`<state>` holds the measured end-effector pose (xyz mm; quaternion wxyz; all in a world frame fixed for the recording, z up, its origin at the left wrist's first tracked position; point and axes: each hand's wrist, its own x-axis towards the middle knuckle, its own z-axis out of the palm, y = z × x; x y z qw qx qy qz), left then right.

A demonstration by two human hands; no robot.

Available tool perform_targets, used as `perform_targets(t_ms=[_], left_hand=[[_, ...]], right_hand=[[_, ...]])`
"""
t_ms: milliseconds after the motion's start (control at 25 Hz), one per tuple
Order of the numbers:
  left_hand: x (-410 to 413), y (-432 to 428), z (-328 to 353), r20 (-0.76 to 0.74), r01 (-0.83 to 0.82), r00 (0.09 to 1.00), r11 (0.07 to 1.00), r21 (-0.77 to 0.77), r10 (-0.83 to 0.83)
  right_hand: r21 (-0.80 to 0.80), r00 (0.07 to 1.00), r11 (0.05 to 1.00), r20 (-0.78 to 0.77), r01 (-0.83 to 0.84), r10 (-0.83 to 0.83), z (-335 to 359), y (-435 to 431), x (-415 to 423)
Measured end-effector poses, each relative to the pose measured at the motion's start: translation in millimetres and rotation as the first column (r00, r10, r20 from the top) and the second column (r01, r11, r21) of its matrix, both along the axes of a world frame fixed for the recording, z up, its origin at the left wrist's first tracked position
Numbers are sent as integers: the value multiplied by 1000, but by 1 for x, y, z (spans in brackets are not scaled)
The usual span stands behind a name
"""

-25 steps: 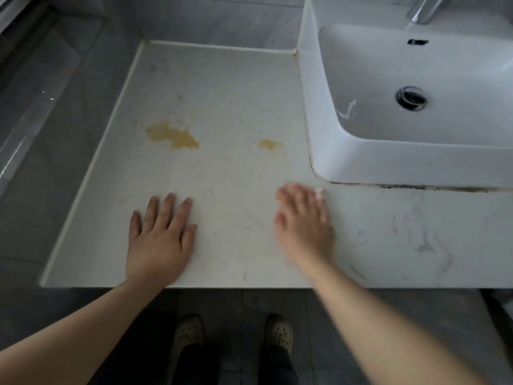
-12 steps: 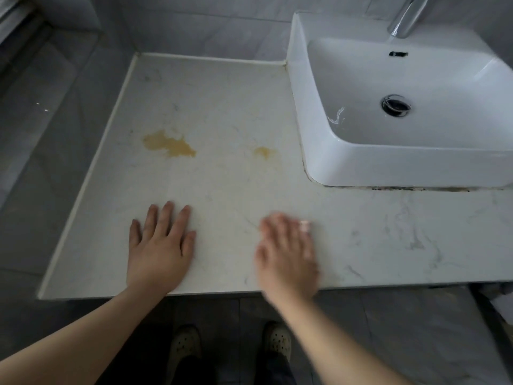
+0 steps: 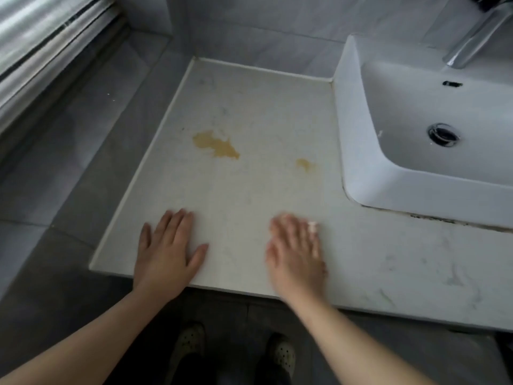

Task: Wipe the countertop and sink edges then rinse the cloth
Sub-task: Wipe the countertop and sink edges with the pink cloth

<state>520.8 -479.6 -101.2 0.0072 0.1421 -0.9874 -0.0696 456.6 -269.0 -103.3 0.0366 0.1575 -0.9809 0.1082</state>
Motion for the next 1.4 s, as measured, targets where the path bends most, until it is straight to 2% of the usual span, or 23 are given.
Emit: perform_targets(t_ms=[40, 80, 120, 160, 200, 280, 360, 400, 480, 560, 640, 720, 760, 800, 920, 960, 1000, 1120, 1160, 1240, 1320, 1360, 1400], left_hand=[[7, -8, -2, 8, -38, 999, 999, -6, 38], [14, -15, -3, 12, -67, 998, 998, -11, 67], [19, -21, -4, 9, -89, 996, 996, -17, 89], [24, -26, -3, 5, -113, 994, 993, -25, 113], [29, -30, -2, 5, -143, 990, 989, -28, 143], [38, -37, -1, 4, -216, 976, 976, -6, 216], [47, -40, -4, 16, -230, 973, 973, 18, 229], [50, -41, -7, 23, -214, 977, 977, 25, 213], [52, -43, -7, 45, -185, 982, 982, 40, 183], [50, -45, -3, 57, -168, 985, 984, 60, 165], [50, -45, 0, 0, -163, 986, 982, 93, 164], [51, -44, -3, -80, -179, 978, 973, 148, 192], [50, -44, -5, -111, -182, 972, 965, 190, 205], [49, -45, -6, -151, -182, 963, 955, 235, 221], [49, -47, -6, -246, -182, 922, 896, 405, 298], [49, -47, -5, -254, -190, 914, 886, 422, 317], [50, -47, -5, -243, -217, 910, 886, 410, 336], [52, -46, -6, -170, -251, 936, 923, 290, 308], [52, -45, -8, -161, -222, 951, 944, 244, 265], [51, -47, -9, -158, -215, 957, 960, 178, 243], [38, -47, 1, -153, -327, 923, 929, 174, 353], [28, -42, 7, -122, -379, 908, 909, 176, 402], [19, -37, 10, -95, -388, 908, 906, 171, 407]], right_hand=[[12, 976, 976, 35, -217, 217, -1, -22, 20], [40, 906, 906, 62, -422, 419, 0, -39, 29], [85, 818, 813, 60, -576, 573, 2, -52, 22], [104, 760, 753, 48, -649, 648, 7, -66, 2], [98, 752, 745, 60, -659, 657, 9, -79, -22], [64, 881, 881, 102, -469, 462, 6, -95, -63], [28, 942, 945, 96, -326, 322, 1, -103, -55], [1, 913, 916, 75, -401, 400, 1, -103, -34], [6, 770, 777, 134, -630, 624, 4, -94, 14], [30, 698, 698, 91, -715, 711, 5, -105, 6], [32, 758, 758, 82, -651, 648, 9, -150, -32], [-23, 857, 873, 180, -487, 482, 13, -192, -51], [-45, 875, 898, 207, -437, 437, 14, -204, -48], [-77, 858, 880, 198, -469, 474, 17, -209, -37], [-62, 623, 643, 192, -764, 759, 15, -191, 6], [-70, 596, 613, 169, -787, 785, 14, -191, -2], [-59, 628, 641, 147, -766, 764, 14, -199, -18], [-18, 811, 830, 197, -558, 550, 16, -221, -55], [-24, 817, 837, 204, -547, 539, 17, -216, -50], [-32, 722, 734, 157, -678, 674, 13, -187, -16], [-4, 637, 647, 169, -762, 752, 12, -150, -1], [6, 664, 672, 162, -741, 731, 11, -140, -15], [25, 752, 760, 166, -650, 638, 7, -135, -40]])
